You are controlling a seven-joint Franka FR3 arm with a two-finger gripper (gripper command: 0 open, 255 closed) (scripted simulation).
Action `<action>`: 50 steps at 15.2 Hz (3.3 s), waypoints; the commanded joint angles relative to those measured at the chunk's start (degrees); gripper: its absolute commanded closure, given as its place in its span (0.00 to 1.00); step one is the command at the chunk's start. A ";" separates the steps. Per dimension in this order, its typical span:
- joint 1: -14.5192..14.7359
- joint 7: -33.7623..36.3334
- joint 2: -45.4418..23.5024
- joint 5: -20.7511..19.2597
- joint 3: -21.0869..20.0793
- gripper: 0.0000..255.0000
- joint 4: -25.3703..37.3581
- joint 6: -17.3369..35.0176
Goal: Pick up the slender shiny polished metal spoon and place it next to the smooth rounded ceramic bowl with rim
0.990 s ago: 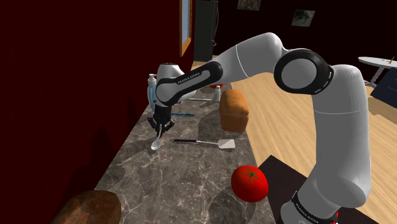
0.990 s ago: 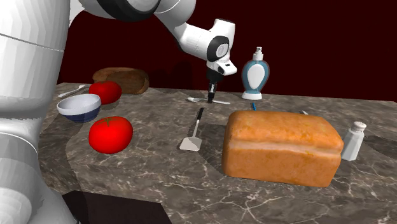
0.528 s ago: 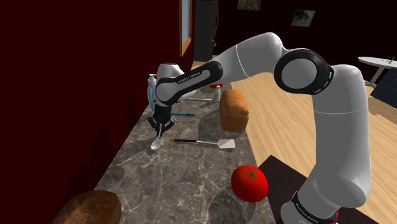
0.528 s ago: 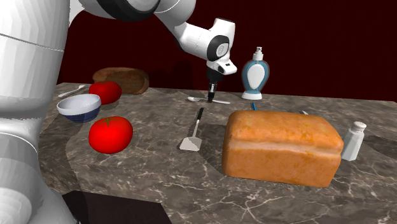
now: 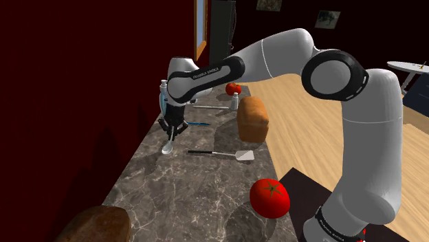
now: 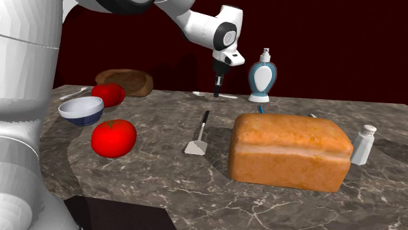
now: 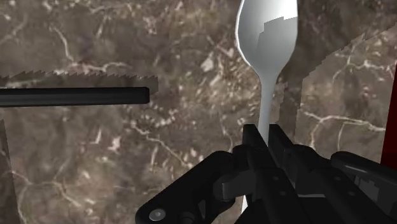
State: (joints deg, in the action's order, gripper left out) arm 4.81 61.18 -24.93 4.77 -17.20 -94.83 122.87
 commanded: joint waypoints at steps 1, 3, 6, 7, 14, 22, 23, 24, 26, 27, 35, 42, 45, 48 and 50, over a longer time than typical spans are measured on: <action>-0.13 0.04 0.78 0.16 -0.08 1.00 0.32 -1.10; -0.17 0.18 1.31 0.23 -0.14 1.00 1.12 -2.40; -0.21 0.41 2.02 0.31 -0.21 1.00 2.45 -4.40; -0.23 0.48 2.25 0.34 -0.23 1.00 2.89 -5.07; -0.26 1.08 3.43 0.43 -0.36 1.00 6.63 -9.90; -0.15 2.31 10.42 2.17 -1.40 1.00 0.49 -10.28; -0.06 2.58 12.46 2.79 -1.73 1.00 -2.28 -9.40; 0.07 2.84 14.46 3.42 -2.06 1.00 -4.93 -8.60; 0.43 3.40 18.34 4.72 -2.73 1.00 -9.88 -7.19; 0.67 3.69 20.24 5.39 -3.06 1.00 -12.20 -6.58; 3.73 6.62 34.51 11.19 -5.94 1.00 -27.87 -3.58; 8.13 10.63 45.94 16.53 -8.89 1.00 -37.96 -3.25; 10.43 12.92 50.47 18.82 -10.38 1.00 -41.33 -3.61; 12.92 15.58 54.73 21.06 -12.04 1.00 -44.11 -4.20; 14.65 17.55 57.37 22.53 -13.27 1.00 -45.64 -4.68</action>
State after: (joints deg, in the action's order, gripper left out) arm 18.66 77.61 31.36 26.60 -29.73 -139.82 118.30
